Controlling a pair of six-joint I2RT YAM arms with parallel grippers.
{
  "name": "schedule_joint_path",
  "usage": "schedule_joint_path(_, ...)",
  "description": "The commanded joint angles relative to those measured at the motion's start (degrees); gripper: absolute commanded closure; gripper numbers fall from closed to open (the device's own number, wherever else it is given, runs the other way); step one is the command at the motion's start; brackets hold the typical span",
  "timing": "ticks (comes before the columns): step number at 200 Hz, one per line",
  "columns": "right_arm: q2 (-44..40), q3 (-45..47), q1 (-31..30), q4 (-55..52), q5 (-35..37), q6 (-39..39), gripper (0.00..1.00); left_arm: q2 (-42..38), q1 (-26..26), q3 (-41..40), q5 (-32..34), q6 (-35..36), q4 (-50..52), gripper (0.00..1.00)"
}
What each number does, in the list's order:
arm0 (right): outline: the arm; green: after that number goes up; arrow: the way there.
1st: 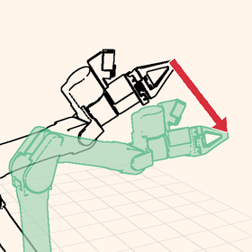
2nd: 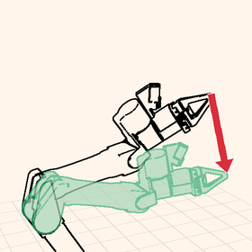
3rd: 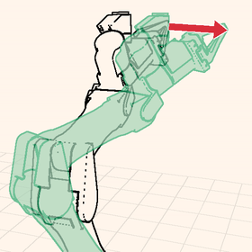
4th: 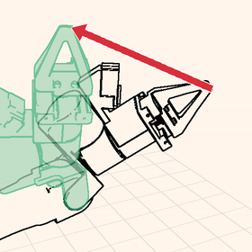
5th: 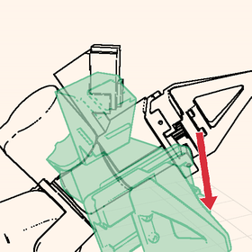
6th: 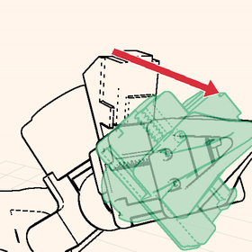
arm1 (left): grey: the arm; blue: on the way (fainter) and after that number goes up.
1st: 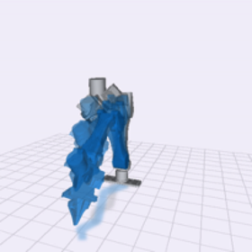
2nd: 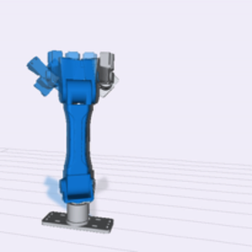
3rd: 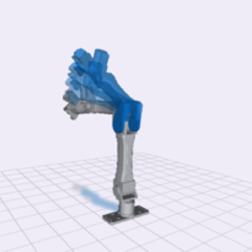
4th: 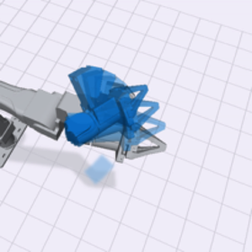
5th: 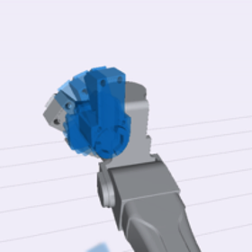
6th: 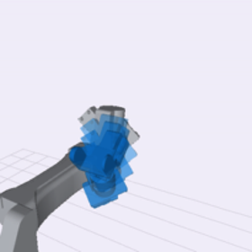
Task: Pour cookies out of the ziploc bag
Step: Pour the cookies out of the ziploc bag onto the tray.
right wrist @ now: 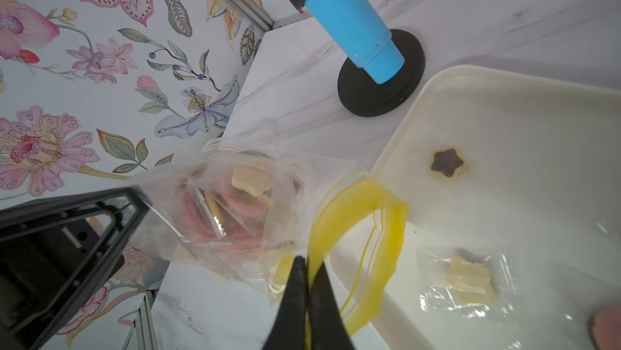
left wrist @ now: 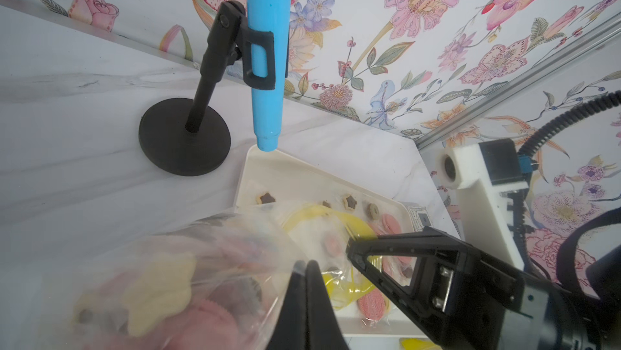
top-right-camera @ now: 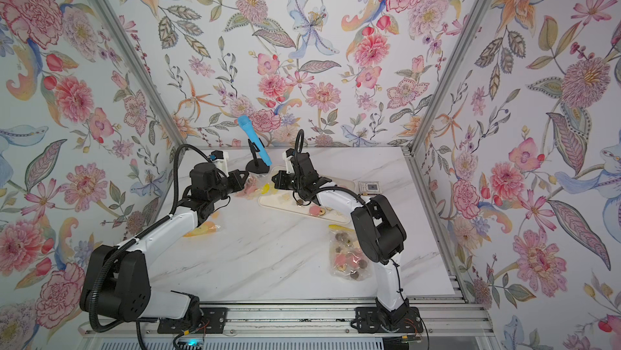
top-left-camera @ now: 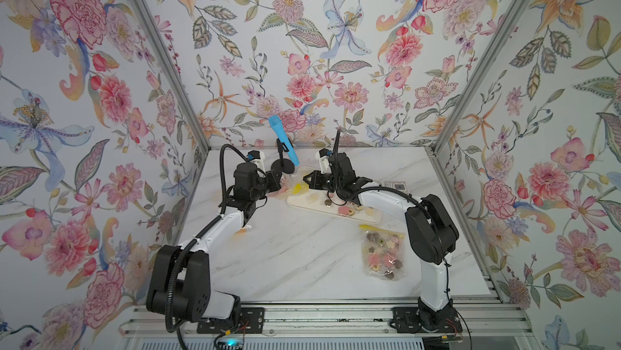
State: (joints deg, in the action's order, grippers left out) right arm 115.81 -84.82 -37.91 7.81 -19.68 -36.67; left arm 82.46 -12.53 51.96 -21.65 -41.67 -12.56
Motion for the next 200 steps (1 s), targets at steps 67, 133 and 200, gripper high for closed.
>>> schedule_joint_path(67, -0.21, 7.77, 1.21, 4.63, -0.53, -1.76, 1.00, 6.06, -4.17, 0.54, 0.09, -2.51, -6.17, 1.00)
schedule_joint_path(133, -4.61, 17.21, 5.47, 8.51, -0.14, -2.81, 1.00, 11.24, -9.63, 3.42, 1.95, -3.99, -7.05, 1.00)
schedule_joint_path(200, -7.74, 20.04, 8.32, 8.14, -0.83, -1.70, 1.00, 13.69, -12.26, 6.15, 3.28, -4.83, -7.43, 1.00)
